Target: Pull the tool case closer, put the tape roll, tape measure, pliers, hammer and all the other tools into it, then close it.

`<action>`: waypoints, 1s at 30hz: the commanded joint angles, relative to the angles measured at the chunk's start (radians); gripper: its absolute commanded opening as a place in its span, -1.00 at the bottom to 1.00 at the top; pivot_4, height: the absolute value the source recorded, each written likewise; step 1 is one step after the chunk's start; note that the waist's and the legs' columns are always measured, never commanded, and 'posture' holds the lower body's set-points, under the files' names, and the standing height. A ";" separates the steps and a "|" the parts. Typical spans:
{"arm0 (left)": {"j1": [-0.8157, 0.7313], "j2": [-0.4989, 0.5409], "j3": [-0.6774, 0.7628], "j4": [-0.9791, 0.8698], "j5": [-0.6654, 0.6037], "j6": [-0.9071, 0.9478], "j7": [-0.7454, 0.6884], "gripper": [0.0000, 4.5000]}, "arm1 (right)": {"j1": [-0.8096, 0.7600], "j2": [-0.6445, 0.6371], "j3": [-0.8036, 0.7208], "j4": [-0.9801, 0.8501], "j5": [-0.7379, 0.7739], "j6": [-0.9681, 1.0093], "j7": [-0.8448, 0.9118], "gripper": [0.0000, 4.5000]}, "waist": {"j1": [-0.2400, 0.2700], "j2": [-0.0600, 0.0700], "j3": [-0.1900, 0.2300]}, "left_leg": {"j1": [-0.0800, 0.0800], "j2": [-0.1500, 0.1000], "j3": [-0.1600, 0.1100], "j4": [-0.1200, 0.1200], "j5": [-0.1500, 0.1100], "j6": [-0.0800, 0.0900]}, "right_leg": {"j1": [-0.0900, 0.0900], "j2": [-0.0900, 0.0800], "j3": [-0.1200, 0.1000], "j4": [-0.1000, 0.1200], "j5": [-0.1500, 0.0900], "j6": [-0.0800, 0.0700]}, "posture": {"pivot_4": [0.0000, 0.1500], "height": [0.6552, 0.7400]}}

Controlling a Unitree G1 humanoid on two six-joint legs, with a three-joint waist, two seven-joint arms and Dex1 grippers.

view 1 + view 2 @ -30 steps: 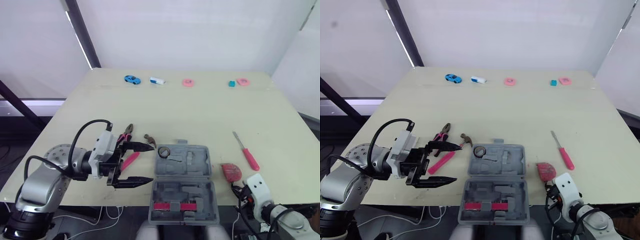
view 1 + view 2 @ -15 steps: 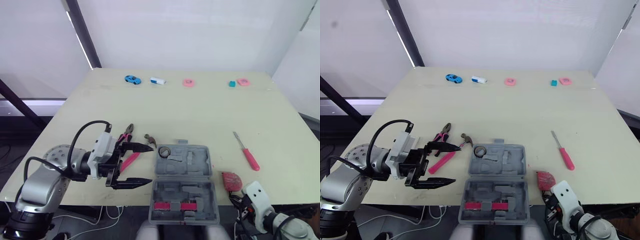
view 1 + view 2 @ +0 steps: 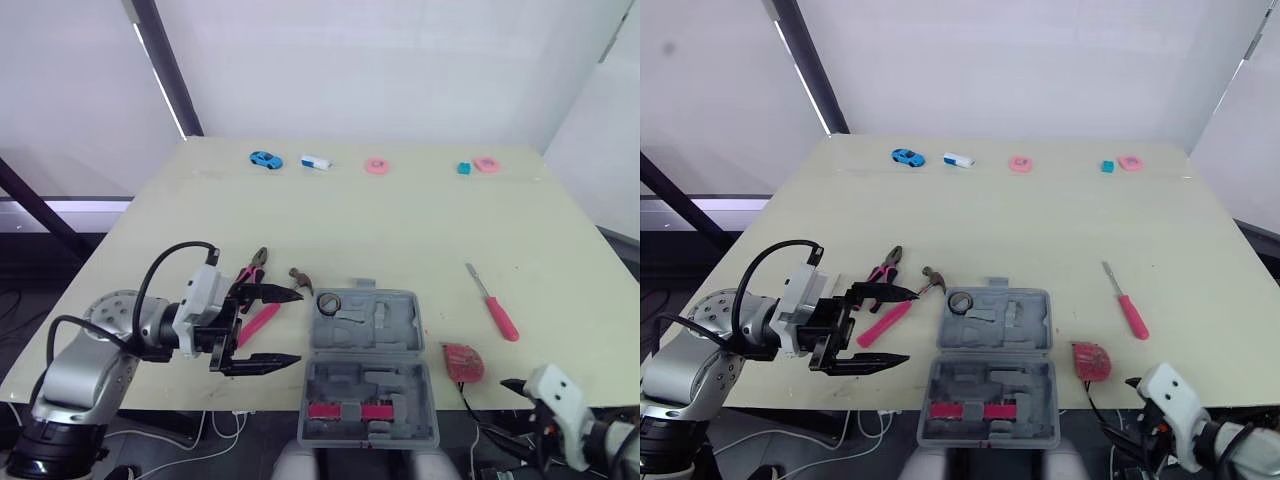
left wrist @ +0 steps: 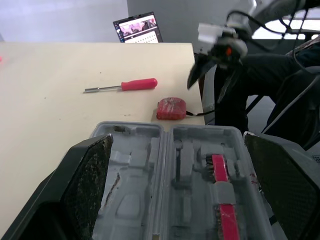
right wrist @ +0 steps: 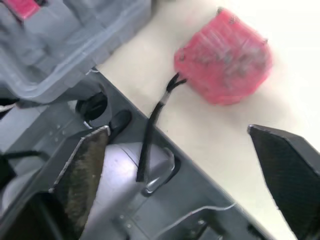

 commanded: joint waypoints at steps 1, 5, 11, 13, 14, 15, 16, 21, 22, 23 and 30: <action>-0.016 -0.007 -0.005 -0.003 0.000 -0.023 -0.008 1.00 | -0.089 -0.017 0.026 0.105 -0.016 -0.129 0.088 0.99 | 0.000 0.000 0.000 | 0.000 0.000 0.000 0.000 0.000 0.000 | 0.000 0.000 0.000 0.000 0.000 0.000 | 1.00 0.99; -0.033 -0.006 -0.004 0.003 -0.006 -0.019 -0.009 1.00 | -0.245 -0.004 0.074 0.257 -0.004 -0.238 0.187 0.99 | 0.004 0.000 0.001 | -0.001 0.000 -0.003 0.000 0.000 0.000 | 0.001 0.004 0.003 0.000 0.000 0.000 | 1.00 0.99; -0.034 -0.003 -0.008 0.000 -0.003 -0.024 -0.019 1.00 | -0.451 -0.007 0.186 0.510 -0.035 -0.390 0.384 0.99 | 0.001 0.001 0.001 | -0.001 0.000 -0.002 0.000 0.000 0.000 | 0.001 0.006 0.007 0.000 0.001 -0.001 | 1.00 0.99; -0.030 -0.004 -0.006 -0.011 -0.008 -0.018 -0.013 1.00 | -0.500 0.003 0.215 0.573 -0.053 -0.425 0.415 0.99 | 0.000 0.001 0.001 | -0.001 0.000 -0.003 0.000 0.000 0.000 | 0.002 0.007 0.007 0.000 0.001 -0.001 | 1.00 0.99; -0.027 -0.004 -0.005 -0.016 -0.011 -0.015 -0.011 1.00 | -0.519 0.005 0.229 0.600 -0.061 -0.446 0.434 0.99 | 0.000 0.001 0.001 | 0.000 0.000 -0.003 0.000 0.000 0.000 | 0.002 0.007 0.007 0.000 0.001 -0.002 | 1.00 0.99; -0.023 -0.002 -0.002 -0.023 -0.015 -0.012 -0.009 1.00 | -0.535 0.008 0.242 0.623 -0.067 -0.459 0.448 0.99 | 0.000 0.001 0.001 | 0.000 0.000 -0.003 0.000 0.000 0.000 | 0.002 0.007 0.007 0.000 0.002 -0.003 | 1.00 0.99; -0.019 0.000 0.001 -0.027 -0.018 -0.009 -0.008 1.00 | -0.550 0.012 0.252 0.645 -0.074 -0.471 0.457 0.99 | 0.000 0.001 0.001 | 0.000 0.000 -0.003 0.000 0.000 0.000 | 0.002 0.007 0.008 0.000 0.002 -0.003 | 1.00 0.99; 0.001 0.020 0.022 -0.047 -0.037 0.001 -0.024 1.00 | -0.632 0.047 0.299 0.742 -0.137 -0.533 0.442 0.99 | -0.004 0.001 0.001 | 0.000 0.000 -0.002 0.000 0.000 0.000 | 0.002 0.007 0.008 0.001 0.002 -0.003 | 1.00 0.99; 0.004 0.022 0.027 -0.053 -0.043 0.002 -0.030 1.00 | -0.639 0.049 0.305 0.752 -0.143 -0.539 0.443 0.99 | -0.005 0.001 0.001 | 0.000 0.000 -0.002 0.000 0.000 0.000 | 0.002 0.007 0.008 0.001 0.002 -0.003 | 1.00 0.99; 0.009 0.029 0.030 -0.059 -0.046 0.011 -0.030 1.00 | -0.643 0.049 0.310 0.760 -0.148 -0.544 0.447 0.99 | -0.004 0.001 0.001 | 0.000 0.000 -0.002 0.000 0.000 0.000 | 0.002 0.007 0.008 0.001 0.002 -0.004 | 1.00 0.99; 0.017 0.077 0.038 -0.072 -0.086 0.049 -0.065 1.00 | -0.679 0.060 0.337 0.805 -0.191 -0.570 0.431 0.99 | -0.004 0.001 0.002 | 0.000 0.000 -0.002 0.000 0.000 0.000 | 0.002 0.007 0.008 0.001 0.003 -0.004 | 1.00 0.99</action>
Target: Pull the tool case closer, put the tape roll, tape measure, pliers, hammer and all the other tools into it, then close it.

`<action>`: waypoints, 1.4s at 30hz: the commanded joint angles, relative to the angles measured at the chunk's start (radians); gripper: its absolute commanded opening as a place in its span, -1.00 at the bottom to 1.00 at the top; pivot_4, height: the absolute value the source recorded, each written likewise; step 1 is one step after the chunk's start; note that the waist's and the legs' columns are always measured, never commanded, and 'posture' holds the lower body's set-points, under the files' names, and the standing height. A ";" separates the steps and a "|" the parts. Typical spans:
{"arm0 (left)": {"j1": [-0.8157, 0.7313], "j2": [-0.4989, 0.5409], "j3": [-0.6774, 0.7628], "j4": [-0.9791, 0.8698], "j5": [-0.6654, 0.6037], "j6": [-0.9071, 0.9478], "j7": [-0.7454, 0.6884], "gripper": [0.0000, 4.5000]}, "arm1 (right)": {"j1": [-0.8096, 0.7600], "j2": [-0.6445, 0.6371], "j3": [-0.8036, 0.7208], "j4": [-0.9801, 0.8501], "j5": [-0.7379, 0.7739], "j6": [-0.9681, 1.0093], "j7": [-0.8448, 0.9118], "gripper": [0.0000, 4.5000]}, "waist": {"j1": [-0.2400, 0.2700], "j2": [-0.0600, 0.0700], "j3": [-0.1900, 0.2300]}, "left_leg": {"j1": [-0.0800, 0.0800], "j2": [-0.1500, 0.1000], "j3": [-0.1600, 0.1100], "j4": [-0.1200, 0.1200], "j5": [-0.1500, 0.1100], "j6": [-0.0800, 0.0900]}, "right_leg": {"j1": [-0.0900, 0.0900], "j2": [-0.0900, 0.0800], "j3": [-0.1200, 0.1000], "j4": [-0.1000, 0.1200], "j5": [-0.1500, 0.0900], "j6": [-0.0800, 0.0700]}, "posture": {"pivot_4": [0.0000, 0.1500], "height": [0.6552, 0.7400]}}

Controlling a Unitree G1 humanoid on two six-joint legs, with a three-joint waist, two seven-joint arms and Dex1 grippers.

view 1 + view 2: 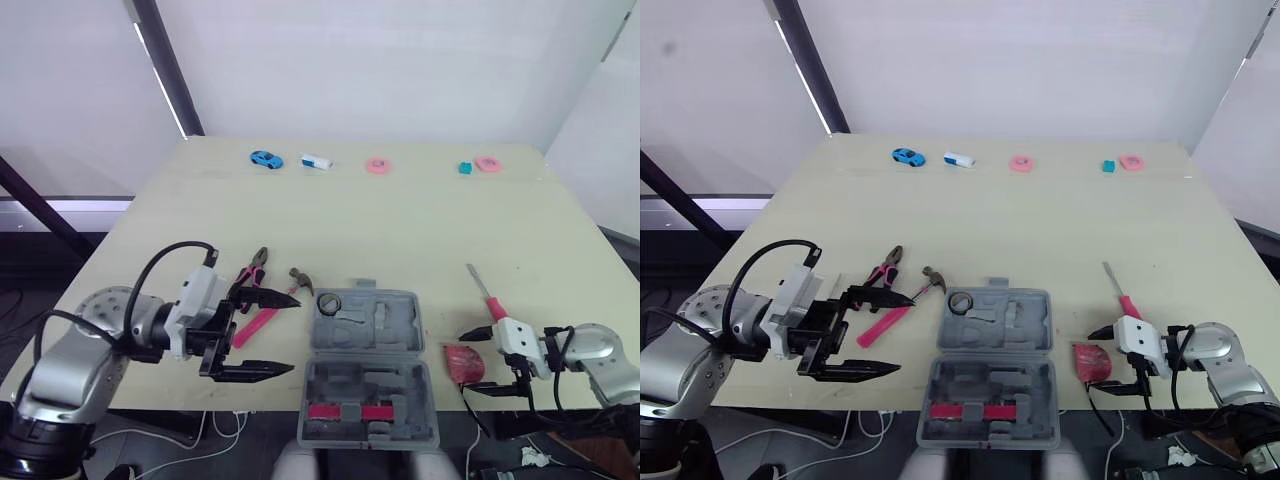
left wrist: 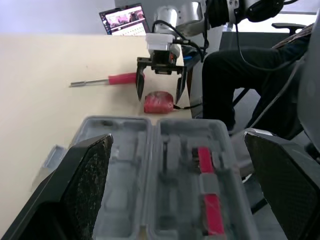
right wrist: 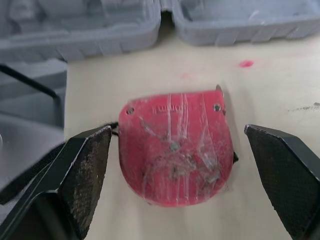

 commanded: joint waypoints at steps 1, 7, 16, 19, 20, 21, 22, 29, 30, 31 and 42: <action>-0.002 0.008 0.020 -0.042 -0.039 0.004 -0.023 1.00 | -0.008 0.001 0.000 -0.009 0.001 -0.014 0.002 0.99 | 0.000 0.000 0.000 | 0.000 0.000 0.000 0.000 0.000 0.000 | 0.000 0.000 0.000 0.000 0.000 0.000 | 1.00 0.99; 0.016 0.004 0.030 -0.052 -0.064 -0.006 -0.053 1.00 | -0.002 0.004 0.002 -0.015 0.000 -0.013 -0.006 0.99 | 0.000 0.000 0.000 | 0.000 0.000 0.000 0.000 0.000 0.000 | 0.000 0.000 0.000 0.000 0.000 0.000 | 1.00 0.99; 0.026 -0.003 0.031 -0.028 -0.055 -0.027 -0.070 1.00 | 0.033 -0.023 -0.010 -0.056 0.007 -0.008 -0.012 0.27 | 0.000 0.000 0.000 | 0.000 0.000 0.000 0.000 0.000 0.000 | 0.000 0.000 0.000 0.000 0.000 0.000 | 1.00 0.99; 0.032 -0.013 0.026 -0.029 -0.051 -0.035 -0.065 1.00 | 0.037 -0.048 -0.022 -0.102 0.016 0.025 -0.013 0.27 | 0.000 0.000 0.000 | 0.000 0.000 0.000 0.000 0.000 0.000 | 0.000 0.000 0.001 0.000 0.000 0.000 | 1.00 0.99; 0.035 -0.016 0.028 -0.030 -0.052 -0.036 -0.062 1.00 | 0.037 -0.057 -0.025 -0.120 0.017 0.039 -0.014 0.27 | 0.000 0.000 0.000 | 0.000 0.000 0.000 0.000 0.000 0.000 | 0.000 0.000 0.001 0.000 0.000 0.000 | 1.00 0.99; 0.039 -0.020 0.030 -0.030 -0.052 -0.036 -0.057 1.00 | 0.034 -0.067 -0.028 -0.143 0.017 0.065 -0.020 0.27 | 0.000 0.000 0.000 | 0.000 0.000 0.001 0.000 0.000 0.000 | 0.000 0.000 0.001 0.000 0.000 0.000 | 1.00 0.99; 0.044 -0.022 0.032 -0.030 -0.051 -0.038 -0.053 1.00 | 0.031 -0.078 -0.031 -0.169 0.020 0.094 -0.024 0.27 | -0.001 0.000 0.000 | 0.000 0.000 0.001 0.000 0.000 0.000 | 0.000 0.000 0.001 0.000 0.000 0.000 | 1.00 0.99; 0.093 -0.053 0.063 -0.048 -0.047 -0.044 0.008 1.00 | -0.101 -0.134 -0.023 -0.428 0.023 0.434 -0.078 0.27 | -0.003 0.001 0.001 | 0.001 0.000 0.002 0.000 0.000 0.000 | -0.001 0.000 0.002 0.001 0.000 0.000 | 1.00 0.99; 0.097 -0.056 0.065 -0.051 -0.049 -0.043 0.015 1.00 | -0.114 -0.130 -0.019 -0.450 0.026 0.467 -0.085 0.27 | -0.002 0.001 0.001 | 0.001 0.001 0.002 0.000 0.000 0.000 | -0.001 0.000 0.002 0.001 0.000 0.000 | 1.00 0.99; 0.100 -0.059 0.068 -0.054 -0.049 -0.043 0.023 1.00 | -0.126 -0.130 -0.013 -0.473 0.028 0.501 -0.087 0.27 | -0.001 0.001 0.001 | 0.000 0.001 0.002 0.000 0.000 0.000 | -0.002 0.000 0.002 0.001 0.000 0.000 | 1.00 0.99; 0.233 -0.172 0.144 -0.157 -0.050 -0.029 0.259 1.00 | -0.454 -0.037 0.277 -0.543 -0.161 0.785 -0.077 0.27 | -0.010 0.001 0.001 | -0.001 0.001 0.005 0.000 0.000 0.000 | -0.004 -0.001 0.004 0.001 0.000 0.000 | 1.00 0.99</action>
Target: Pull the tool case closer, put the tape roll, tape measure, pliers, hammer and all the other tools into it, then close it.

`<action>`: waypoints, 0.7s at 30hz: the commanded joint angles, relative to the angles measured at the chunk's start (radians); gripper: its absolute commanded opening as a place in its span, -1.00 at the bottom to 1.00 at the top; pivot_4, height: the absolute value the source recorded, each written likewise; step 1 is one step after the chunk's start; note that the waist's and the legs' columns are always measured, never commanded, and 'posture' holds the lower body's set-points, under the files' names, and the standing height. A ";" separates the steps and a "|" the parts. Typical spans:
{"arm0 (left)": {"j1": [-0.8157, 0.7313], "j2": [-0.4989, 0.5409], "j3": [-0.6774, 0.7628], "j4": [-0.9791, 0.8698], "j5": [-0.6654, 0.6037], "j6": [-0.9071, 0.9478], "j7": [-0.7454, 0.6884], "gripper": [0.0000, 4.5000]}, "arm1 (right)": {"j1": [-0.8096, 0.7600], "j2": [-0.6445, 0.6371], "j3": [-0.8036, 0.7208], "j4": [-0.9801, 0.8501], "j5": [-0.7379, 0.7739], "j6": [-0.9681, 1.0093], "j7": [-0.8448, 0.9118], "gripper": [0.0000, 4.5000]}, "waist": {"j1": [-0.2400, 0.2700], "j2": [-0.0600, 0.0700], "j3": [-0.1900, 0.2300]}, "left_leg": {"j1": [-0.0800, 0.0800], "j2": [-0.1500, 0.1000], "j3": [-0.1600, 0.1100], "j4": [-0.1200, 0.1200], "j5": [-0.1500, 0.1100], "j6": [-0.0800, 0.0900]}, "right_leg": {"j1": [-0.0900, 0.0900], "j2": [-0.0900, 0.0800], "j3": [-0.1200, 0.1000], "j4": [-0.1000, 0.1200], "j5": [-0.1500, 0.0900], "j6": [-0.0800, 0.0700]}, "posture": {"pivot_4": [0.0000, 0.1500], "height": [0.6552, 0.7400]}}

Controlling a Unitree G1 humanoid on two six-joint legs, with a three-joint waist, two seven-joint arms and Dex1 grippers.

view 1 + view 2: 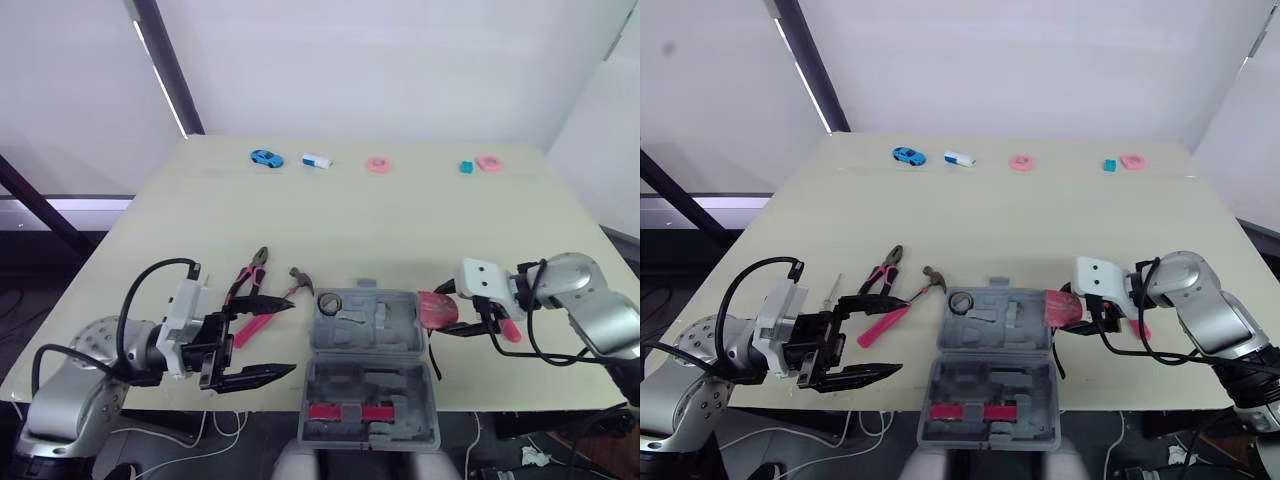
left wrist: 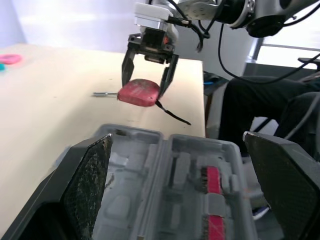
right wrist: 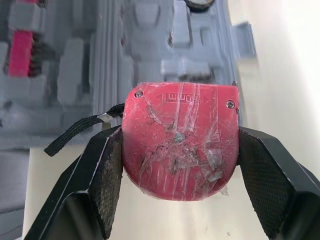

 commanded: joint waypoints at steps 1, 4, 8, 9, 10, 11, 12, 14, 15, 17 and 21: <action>0.063 -0.031 0.062 -0.082 -0.014 0.001 0.095 1.00 | -0.130 0.038 0.113 0.035 -0.122 0.057 0.002 0.27 | -0.002 -0.001 0.000 | 0.000 0.000 0.000 0.000 0.000 0.000 | 0.000 0.000 0.000 0.000 0.000 0.000 | 1.00 0.99; 0.095 -0.043 0.092 -0.097 -0.012 0.000 0.140 1.00 | -0.204 0.083 0.212 0.078 -0.212 0.112 -0.002 0.27 | 0.008 -0.001 0.000 | 0.000 0.000 -0.001 0.000 0.000 0.000 | -0.001 0.001 -0.001 0.001 0.000 -0.001 | 1.00 0.99; 0.132 -0.050 0.108 -0.120 -0.013 -0.001 0.167 1.00 | -0.263 0.129 0.300 0.129 -0.294 0.176 0.005 0.27 | 0.011 -0.001 0.000 | -0.002 0.000 -0.001 0.000 0.000 0.000 | -0.001 0.000 -0.002 0.000 0.000 -0.001 | 1.00 0.99; 0.142 -0.050 0.111 -0.125 -0.012 -0.001 0.172 1.00 | -0.275 0.141 0.320 0.143 -0.313 0.175 0.004 0.27 | 0.009 -0.001 0.000 | -0.002 0.000 0.000 0.000 0.000 0.000 | -0.001 -0.001 -0.002 0.000 0.000 -0.001 | 1.00 0.99; 0.150 -0.050 0.113 -0.128 -0.010 -0.002 0.175 1.00 | -0.286 0.157 0.332 0.155 -0.324 0.182 0.002 0.27 | 0.008 -0.001 0.000 | -0.002 0.000 0.000 0.000 0.000 0.000 | -0.001 -0.001 -0.001 -0.001 0.000 -0.001 | 1.00 0.99; 0.154 -0.049 0.116 -0.129 -0.009 -0.003 0.180 1.00 | -0.296 0.172 0.342 0.164 -0.332 0.189 0.004 0.27 | 0.006 -0.001 0.000 | -0.002 0.000 0.001 0.000 0.000 0.000 | -0.001 -0.001 -0.001 -0.001 0.000 -0.001 | 1.00 0.99; 0.158 -0.048 0.119 -0.129 -0.010 -0.004 0.184 1.00 | -0.304 0.181 0.351 0.168 -0.337 0.195 0.013 0.27 | 0.006 -0.001 0.000 | -0.002 0.000 0.001 0.000 0.000 0.000 | -0.001 -0.001 -0.001 -0.001 0.001 -0.001 | 1.00 0.99; 0.164 -0.047 0.121 -0.128 -0.008 -0.008 0.187 1.00 | -0.317 0.192 0.368 0.173 -0.346 0.211 0.036 0.27 | 0.006 0.000 0.000 | -0.001 0.000 0.000 0.000 0.000 0.000 | -0.001 -0.001 -0.001 0.000 0.000 -0.001 | 1.00 0.99; 0.166 -0.046 0.122 -0.128 -0.008 -0.010 0.188 1.00 | -0.323 0.199 0.377 0.179 -0.354 0.211 0.041 0.27 | 0.006 0.000 0.000 | -0.001 0.000 0.000 -0.001 0.000 0.000 | -0.001 -0.001 -0.002 0.000 0.000 -0.001 | 1.00 0.99; 0.170 -0.043 0.124 -0.127 -0.008 -0.011 0.185 1.00 | -0.332 0.216 0.393 0.193 -0.368 0.208 0.041 0.27 | 0.006 0.000 0.000 | -0.001 0.000 -0.001 -0.001 0.000 0.000 | -0.001 0.000 -0.002 0.001 0.000 -0.001 | 1.00 0.99; 0.176 -0.037 0.127 -0.124 -0.006 -0.013 0.181 1.00 | -0.328 0.252 0.401 0.218 -0.388 0.196 0.021 0.27 | 0.005 -0.001 0.000 | -0.001 0.000 0.000 -0.001 0.000 0.000 | -0.001 -0.001 -0.002 0.000 0.000 -0.001 | 1.00 0.99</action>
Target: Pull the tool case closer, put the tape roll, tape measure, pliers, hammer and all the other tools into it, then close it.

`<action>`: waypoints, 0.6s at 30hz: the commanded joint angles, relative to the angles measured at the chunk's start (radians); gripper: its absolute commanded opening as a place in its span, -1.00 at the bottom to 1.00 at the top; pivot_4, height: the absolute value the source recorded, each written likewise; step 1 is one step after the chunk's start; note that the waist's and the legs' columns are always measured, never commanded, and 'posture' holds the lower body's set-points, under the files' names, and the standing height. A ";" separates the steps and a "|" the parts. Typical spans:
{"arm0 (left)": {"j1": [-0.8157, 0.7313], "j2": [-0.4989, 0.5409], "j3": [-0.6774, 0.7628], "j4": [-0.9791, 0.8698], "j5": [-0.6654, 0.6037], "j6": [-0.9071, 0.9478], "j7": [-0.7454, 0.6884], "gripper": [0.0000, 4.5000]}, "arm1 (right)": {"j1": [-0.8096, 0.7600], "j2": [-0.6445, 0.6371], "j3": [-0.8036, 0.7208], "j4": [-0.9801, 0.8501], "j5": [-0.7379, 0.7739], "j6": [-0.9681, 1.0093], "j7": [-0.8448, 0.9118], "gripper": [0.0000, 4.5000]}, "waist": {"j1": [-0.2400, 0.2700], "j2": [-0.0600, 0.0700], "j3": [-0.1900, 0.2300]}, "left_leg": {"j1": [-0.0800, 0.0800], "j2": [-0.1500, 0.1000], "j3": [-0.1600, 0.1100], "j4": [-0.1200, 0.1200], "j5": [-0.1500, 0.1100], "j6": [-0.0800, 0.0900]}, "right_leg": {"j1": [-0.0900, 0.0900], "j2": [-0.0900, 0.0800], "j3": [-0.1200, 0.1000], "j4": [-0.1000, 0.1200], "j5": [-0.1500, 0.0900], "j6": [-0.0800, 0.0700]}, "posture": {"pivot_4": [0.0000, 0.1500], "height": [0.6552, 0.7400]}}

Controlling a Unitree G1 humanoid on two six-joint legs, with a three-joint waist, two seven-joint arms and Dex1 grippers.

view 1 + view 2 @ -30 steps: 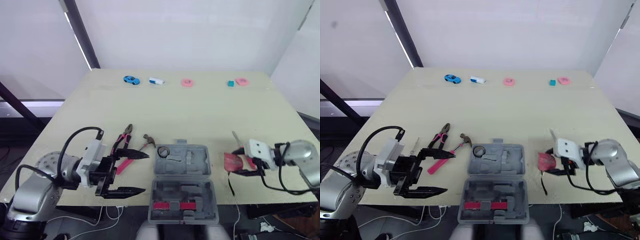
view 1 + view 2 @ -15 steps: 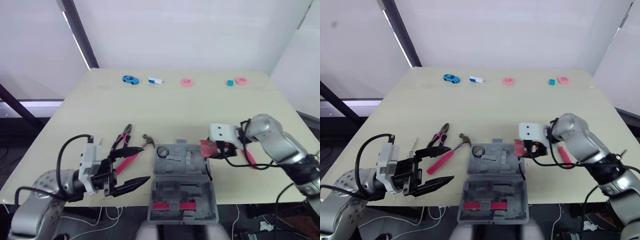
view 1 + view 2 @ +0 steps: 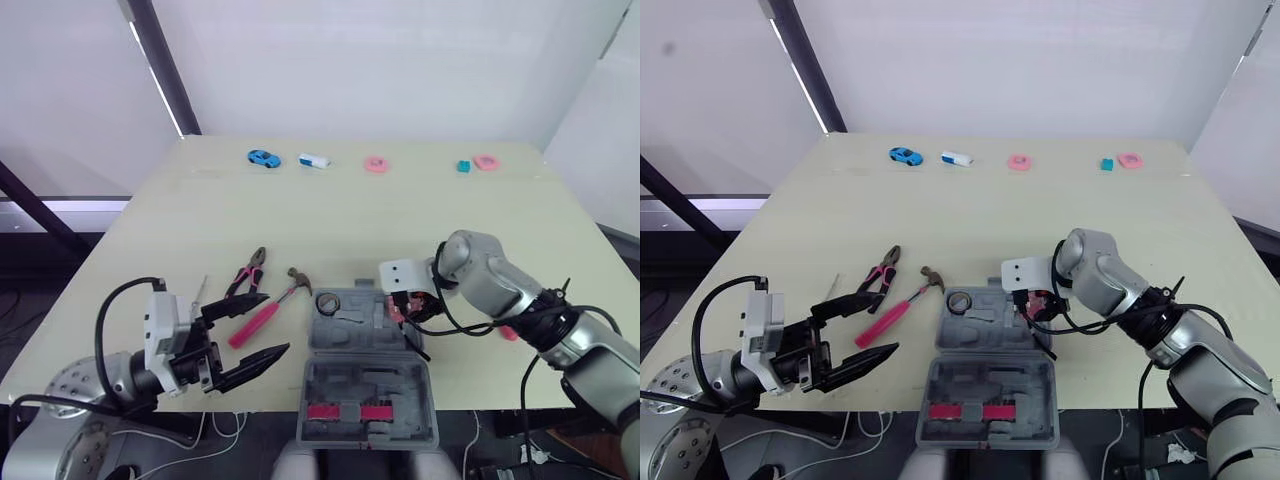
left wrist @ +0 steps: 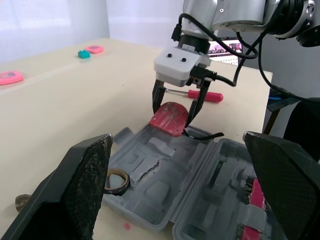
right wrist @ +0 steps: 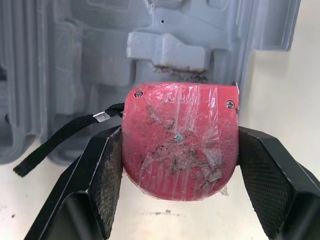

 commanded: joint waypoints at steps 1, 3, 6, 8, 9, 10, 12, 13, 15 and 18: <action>0.004 0.011 0.031 -0.030 -0.006 -0.017 -0.004 1.00 | -0.014 0.024 -0.004 0.004 -0.026 -0.005 -0.019 0.27 | 0.000 0.000 0.000 | 0.000 0.000 0.000 0.000 0.000 0.000 | 0.000 0.000 0.000 0.000 0.000 0.000 | 1.00 0.99; -0.006 0.009 0.039 -0.030 -0.015 -0.013 0.008 1.00 | -0.011 0.036 0.004 0.021 -0.041 -0.017 -0.031 0.27 | 0.000 0.000 0.000 | 0.000 0.000 0.000 0.000 0.000 0.000 | 0.000 0.000 0.000 0.000 0.000 0.000 | 1.00 0.99; -0.010 0.006 0.044 -0.035 -0.024 -0.008 0.017 1.00 | -0.008 0.047 0.007 0.044 -0.058 -0.035 -0.044 0.27 | 0.000 0.000 0.000 | 0.000 0.000 0.000 0.000 0.000 0.000 | 0.000 0.000 0.000 0.000 0.000 0.000 | 1.00 0.99; -0.005 0.006 0.047 -0.039 -0.024 -0.005 0.016 1.00 | -0.004 0.065 0.000 0.068 -0.059 -0.057 -0.061 0.27 | -0.001 0.000 0.000 | 0.000 0.000 0.000 0.000 0.000 0.000 | 0.000 0.000 0.000 0.000 0.000 0.000 | 1.00 0.99; -0.006 0.007 0.048 -0.039 -0.023 -0.004 0.016 1.00 | -0.003 0.074 -0.003 0.080 -0.057 -0.067 -0.065 0.27 | -0.001 0.000 0.000 | 0.000 0.000 0.000 0.000 0.000 0.000 | 0.000 0.000 0.000 0.000 0.000 0.000 | 1.00 0.99; -0.006 0.007 0.048 -0.038 -0.022 -0.004 0.016 1.00 | -0.002 0.081 -0.006 0.088 -0.056 -0.073 -0.065 0.27 | -0.003 0.000 0.000 | 0.000 0.000 0.000 0.000 0.000 0.000 | 0.000 0.000 0.000 0.000 0.000 0.000 | 1.00 0.99; -0.009 0.008 0.046 -0.040 -0.022 -0.001 0.018 1.00 | 0.000 0.083 -0.010 0.096 -0.060 -0.086 -0.067 0.27 | -0.005 0.000 0.000 | 0.000 0.000 0.000 0.000 0.000 0.000 | 0.000 0.000 0.000 0.000 0.000 0.000 | 1.00 0.99; -0.009 0.009 0.046 -0.042 -0.024 0.001 0.018 1.00 | 0.002 0.084 -0.014 0.097 -0.062 -0.091 -0.070 0.27 | -0.005 0.000 0.000 | 0.001 0.000 0.000 0.000 0.000 0.000 | 0.000 0.000 0.000 0.000 0.000 0.000 | 1.00 0.99; -0.009 0.010 0.047 -0.043 -0.025 0.003 0.018 1.00 | 0.004 0.080 -0.018 0.095 -0.063 -0.100 -0.067 0.73 | -0.005 0.000 0.000 | 0.001 0.000 0.000 0.000 0.000 0.000 | 0.000 0.000 0.000 0.000 0.000 0.000 | 1.00 0.99; -0.014 0.011 0.045 -0.043 -0.026 0.007 0.019 1.00 | 0.006 0.073 -0.034 0.084 -0.066 -0.108 -0.084 0.93 | -0.004 0.000 0.000 | 0.001 0.000 0.000 0.000 0.000 0.000 | 0.000 0.000 0.000 0.000 0.000 0.000 | 1.00 0.99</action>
